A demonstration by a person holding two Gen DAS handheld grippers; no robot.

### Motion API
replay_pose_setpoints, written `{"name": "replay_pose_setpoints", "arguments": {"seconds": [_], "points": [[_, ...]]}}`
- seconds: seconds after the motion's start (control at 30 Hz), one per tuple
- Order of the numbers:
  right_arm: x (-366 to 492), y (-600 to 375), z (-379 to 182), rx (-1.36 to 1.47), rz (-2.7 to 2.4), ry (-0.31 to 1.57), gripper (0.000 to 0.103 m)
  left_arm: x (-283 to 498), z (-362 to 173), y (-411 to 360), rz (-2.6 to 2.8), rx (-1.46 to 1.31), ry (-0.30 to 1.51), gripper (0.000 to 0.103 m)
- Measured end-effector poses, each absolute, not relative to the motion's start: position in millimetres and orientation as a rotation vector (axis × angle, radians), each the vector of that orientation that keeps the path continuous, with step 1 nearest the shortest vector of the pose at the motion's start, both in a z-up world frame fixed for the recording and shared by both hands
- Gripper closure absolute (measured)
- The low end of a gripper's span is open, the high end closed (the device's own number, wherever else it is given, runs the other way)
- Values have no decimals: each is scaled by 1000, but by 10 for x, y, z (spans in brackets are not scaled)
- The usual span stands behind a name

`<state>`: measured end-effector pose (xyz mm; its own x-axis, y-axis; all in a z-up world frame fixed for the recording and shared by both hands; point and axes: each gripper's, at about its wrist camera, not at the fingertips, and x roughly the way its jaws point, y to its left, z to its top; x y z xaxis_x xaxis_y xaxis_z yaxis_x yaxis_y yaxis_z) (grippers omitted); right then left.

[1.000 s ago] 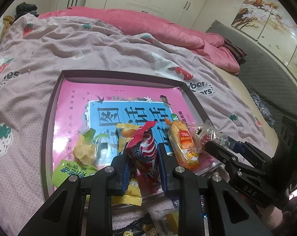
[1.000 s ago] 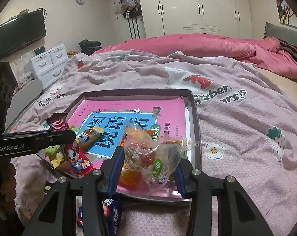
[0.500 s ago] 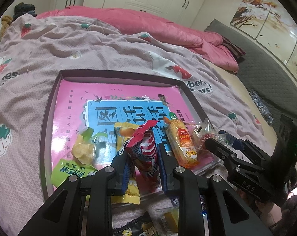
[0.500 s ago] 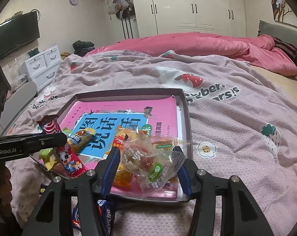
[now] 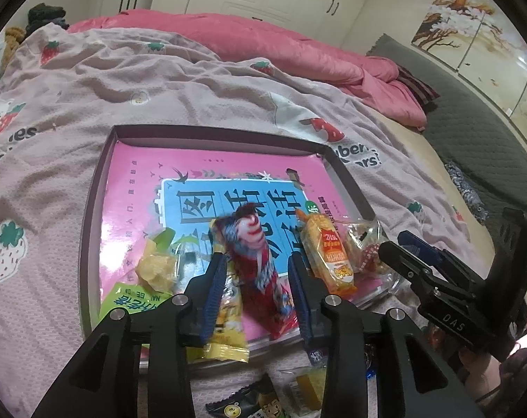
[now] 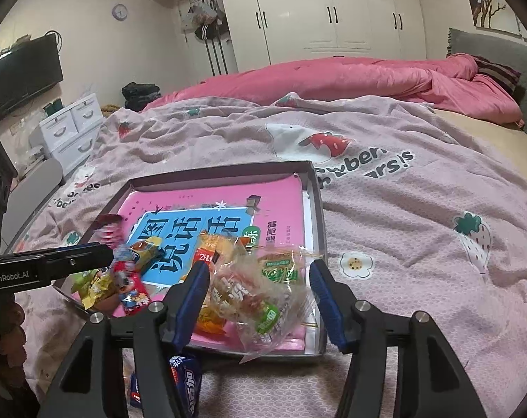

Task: Organize snacks
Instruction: 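Lower candy bag into tray and open right gripper while left releases candy stick, then withdraw both open grippers from the tray toward the remaining snacks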

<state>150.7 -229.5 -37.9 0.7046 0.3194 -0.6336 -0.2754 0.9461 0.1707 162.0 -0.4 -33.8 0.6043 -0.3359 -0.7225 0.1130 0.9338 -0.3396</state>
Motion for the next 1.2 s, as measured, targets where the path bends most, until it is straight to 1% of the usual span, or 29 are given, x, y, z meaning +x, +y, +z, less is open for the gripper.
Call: {"name": "replay_pose_setpoints", "arguments": {"seconds": [0.13,0.23,0.3,0.43,0.83,0.97,1.2], "points": [[1506,-2306,-364,72,330,714,43,1613,-308,2,-266,-275,885,59],[1495,-2316,-342,81,333,710,43,1605,-283,10,-266,-273,880,58],[1487,-2324,-329,90,336,707,41,1597,-269,12,-267,-274,880,57],[1473,-2337,-305,102,339,702,38,1581,-227,18,-261,-272,877,51],[1407,-2375,-225,111,338,680,38,1484,-151,6,-249,-249,880,43],[1374,-2373,-200,103,335,670,35,1460,-123,5,-246,-239,878,38],[1341,-2353,-171,90,338,657,35,1398,-84,17,-238,-227,877,35]]}}
